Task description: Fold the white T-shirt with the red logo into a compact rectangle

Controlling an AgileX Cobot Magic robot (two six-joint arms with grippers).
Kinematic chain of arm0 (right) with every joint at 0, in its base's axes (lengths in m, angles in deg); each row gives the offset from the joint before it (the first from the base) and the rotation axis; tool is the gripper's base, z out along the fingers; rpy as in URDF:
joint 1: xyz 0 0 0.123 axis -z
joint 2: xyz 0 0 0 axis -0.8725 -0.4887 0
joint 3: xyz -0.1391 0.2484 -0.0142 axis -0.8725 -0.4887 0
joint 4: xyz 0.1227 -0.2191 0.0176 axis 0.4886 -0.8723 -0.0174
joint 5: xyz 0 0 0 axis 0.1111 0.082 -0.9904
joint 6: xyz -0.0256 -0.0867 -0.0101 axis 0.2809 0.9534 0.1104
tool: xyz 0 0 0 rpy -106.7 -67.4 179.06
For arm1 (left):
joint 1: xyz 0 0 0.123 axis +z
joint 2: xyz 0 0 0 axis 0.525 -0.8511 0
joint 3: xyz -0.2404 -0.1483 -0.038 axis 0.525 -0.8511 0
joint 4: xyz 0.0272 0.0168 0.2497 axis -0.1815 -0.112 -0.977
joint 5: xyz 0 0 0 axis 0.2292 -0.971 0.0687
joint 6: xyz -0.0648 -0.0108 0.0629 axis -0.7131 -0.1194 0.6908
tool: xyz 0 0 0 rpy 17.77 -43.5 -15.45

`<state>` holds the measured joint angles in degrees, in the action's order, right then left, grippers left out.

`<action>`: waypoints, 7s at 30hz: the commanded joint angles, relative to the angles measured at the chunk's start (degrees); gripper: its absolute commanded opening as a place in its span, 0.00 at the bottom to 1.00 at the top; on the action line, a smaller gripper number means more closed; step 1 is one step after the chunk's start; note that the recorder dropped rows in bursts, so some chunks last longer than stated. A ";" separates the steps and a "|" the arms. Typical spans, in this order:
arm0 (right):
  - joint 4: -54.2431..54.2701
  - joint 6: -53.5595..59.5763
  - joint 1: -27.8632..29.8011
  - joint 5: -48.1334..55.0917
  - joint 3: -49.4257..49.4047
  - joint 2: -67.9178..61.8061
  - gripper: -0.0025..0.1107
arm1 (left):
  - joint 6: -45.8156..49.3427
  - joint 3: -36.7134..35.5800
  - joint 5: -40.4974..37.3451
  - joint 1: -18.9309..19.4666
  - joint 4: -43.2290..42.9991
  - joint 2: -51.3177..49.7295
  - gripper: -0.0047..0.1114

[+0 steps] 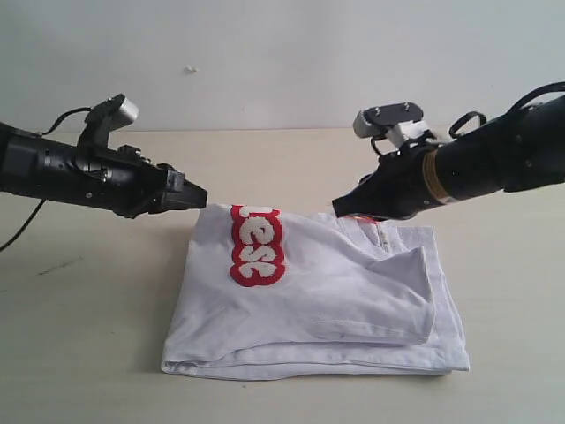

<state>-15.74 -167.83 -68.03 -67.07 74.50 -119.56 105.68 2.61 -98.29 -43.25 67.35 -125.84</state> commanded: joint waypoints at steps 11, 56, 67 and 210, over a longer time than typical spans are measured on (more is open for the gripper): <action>-2.09 -8.73 -0.07 13.92 -9.62 7.43 0.02 | 13.03 0.28 -3.44 -12.49 13.80 -12.11 0.36; -2.09 -7.32 -0.07 -3.41 -1.65 -10.72 0.02 | -8.04 0.52 -28.58 7.64 2.78 -10.68 0.36; -2.09 -7.22 -0.07 2.04 -2.14 -1.42 0.02 | -0.17 0.38 -26.84 7.64 2.19 -3.47 0.36; 0.46 -8.76 -0.07 -2.69 -34.47 70.82 0.02 | -97.19 -59.85 36.13 7.52 -96.64 110.39 0.04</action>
<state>-15.44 -176.54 -68.32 -69.65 40.28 -49.17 6.56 -57.03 -64.07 -35.71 -28.51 -15.83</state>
